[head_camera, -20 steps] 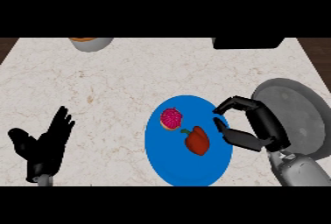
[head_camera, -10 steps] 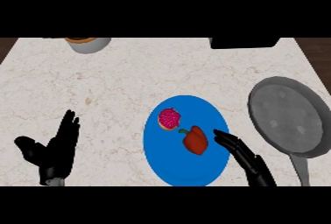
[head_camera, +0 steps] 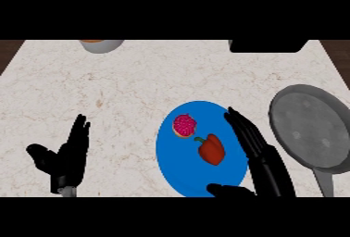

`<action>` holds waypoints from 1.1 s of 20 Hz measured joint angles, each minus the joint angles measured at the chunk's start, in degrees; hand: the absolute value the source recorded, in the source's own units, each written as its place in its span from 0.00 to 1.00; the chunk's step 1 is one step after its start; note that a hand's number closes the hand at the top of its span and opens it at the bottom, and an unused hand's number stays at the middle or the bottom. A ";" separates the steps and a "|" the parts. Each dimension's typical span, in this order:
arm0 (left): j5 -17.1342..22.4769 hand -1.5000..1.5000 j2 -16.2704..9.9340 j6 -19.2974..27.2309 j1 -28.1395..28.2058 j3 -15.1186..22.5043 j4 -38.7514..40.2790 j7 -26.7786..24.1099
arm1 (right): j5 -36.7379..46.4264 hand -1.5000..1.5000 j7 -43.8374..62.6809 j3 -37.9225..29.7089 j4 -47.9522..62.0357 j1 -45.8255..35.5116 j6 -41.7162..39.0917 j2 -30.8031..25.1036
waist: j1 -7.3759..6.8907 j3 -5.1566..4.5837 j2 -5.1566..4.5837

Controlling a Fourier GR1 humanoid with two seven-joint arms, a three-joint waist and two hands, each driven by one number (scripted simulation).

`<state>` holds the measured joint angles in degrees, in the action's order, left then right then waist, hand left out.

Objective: Pick the bell pepper from the plate and place it in the pan

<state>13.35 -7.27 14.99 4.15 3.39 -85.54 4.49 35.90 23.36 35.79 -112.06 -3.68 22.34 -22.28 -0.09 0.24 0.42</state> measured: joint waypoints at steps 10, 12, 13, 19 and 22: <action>0.13 0.50 0.03 -0.86 -1.69 0.18 0.80 1.46 | 0.09 0.00 22.49 1.24 7.29 -17.15 -29.30 -0.67 | -1.15 -0.02 -0.27; -0.03 0.50 0.51 -0.56 -2.17 0.17 1.26 1.58 | -0.99 0.00 23.77 0.02 10.42 -21.26 -32.77 1.72 | -1.03 0.08 -0.24; -0.10 0.50 0.77 -0.44 -2.14 0.18 1.19 1.48 | -1.47 0.00 23.91 -0.67 12.07 -23.01 -34.31 2.68 | -0.97 0.11 -0.22; -0.14 0.50 0.69 -1.36 -0.83 -0.20 0.79 0.28 | -3.63 0.00 27.78 -0.39 17.73 -26.44 -43.71 5.80 | -0.66 0.20 -0.14; -0.31 0.50 0.83 -1.42 -0.58 -0.26 0.51 0.10 | -5.89 0.00 27.03 -1.20 20.24 -26.75 -47.28 6.25 | -0.51 0.24 -0.14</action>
<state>13.04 -6.44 13.58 3.56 3.13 -85.04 4.59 30.01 50.40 34.59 -91.82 -30.43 -24.94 -16.03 -0.59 0.49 0.28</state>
